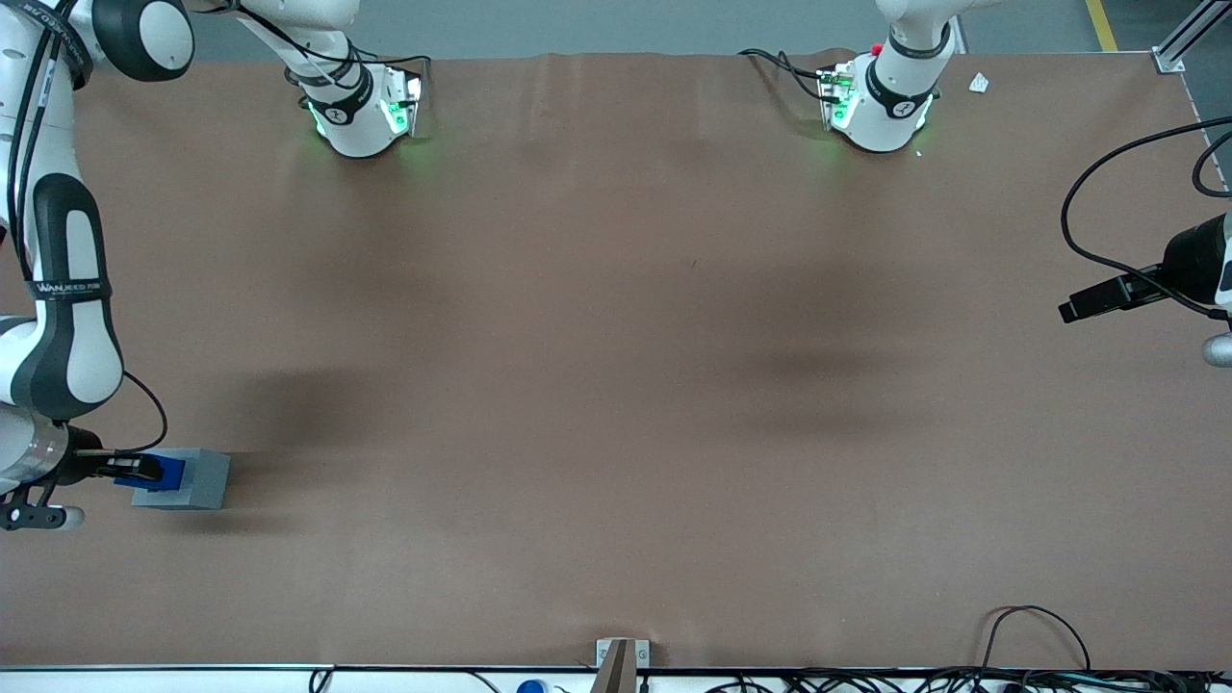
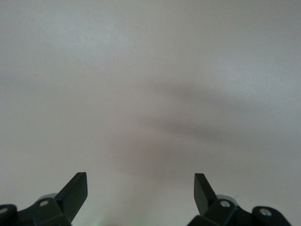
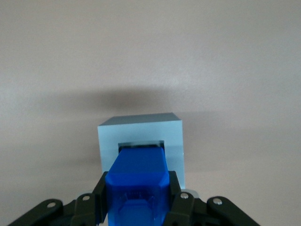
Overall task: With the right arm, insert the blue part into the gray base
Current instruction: 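Lower the blue block into the gray base's recess with the right gripper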
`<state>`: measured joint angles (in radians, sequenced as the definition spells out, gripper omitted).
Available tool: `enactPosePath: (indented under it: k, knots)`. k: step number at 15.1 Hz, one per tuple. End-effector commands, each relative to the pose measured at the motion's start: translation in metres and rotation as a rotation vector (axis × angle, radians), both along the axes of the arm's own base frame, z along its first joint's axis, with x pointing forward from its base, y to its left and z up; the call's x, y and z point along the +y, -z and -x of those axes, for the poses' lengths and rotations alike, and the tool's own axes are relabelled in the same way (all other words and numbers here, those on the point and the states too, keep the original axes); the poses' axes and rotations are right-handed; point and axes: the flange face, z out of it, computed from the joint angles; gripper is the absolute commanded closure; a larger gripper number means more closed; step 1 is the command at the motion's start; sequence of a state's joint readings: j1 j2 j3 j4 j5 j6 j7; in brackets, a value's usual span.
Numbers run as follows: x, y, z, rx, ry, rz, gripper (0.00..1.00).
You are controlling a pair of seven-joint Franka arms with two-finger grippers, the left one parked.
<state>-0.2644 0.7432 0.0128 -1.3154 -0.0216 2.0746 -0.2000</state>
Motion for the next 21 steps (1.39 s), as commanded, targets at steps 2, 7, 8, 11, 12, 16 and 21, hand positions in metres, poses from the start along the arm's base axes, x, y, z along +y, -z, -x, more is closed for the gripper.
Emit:
enactPosePath:
  k: [2,7,8,11,12,16,21]
  knots:
    - [0.012,0.011,0.003,0.045,-0.034,-0.014,0.99]
    - [0.008,0.014,0.003,0.041,-0.032,-0.009,0.99]
    - [0.008,0.014,0.002,0.038,-0.030,-0.009,0.99]
    - [0.009,0.022,-0.002,0.012,-0.023,-0.005,0.99]
    - [0.009,0.022,-0.004,-0.009,-0.022,0.000,0.99]
    - [0.007,0.024,-0.007,-0.035,-0.017,0.003,1.00]
    - [0.004,0.024,-0.006,-0.040,0.003,-0.010,0.07]
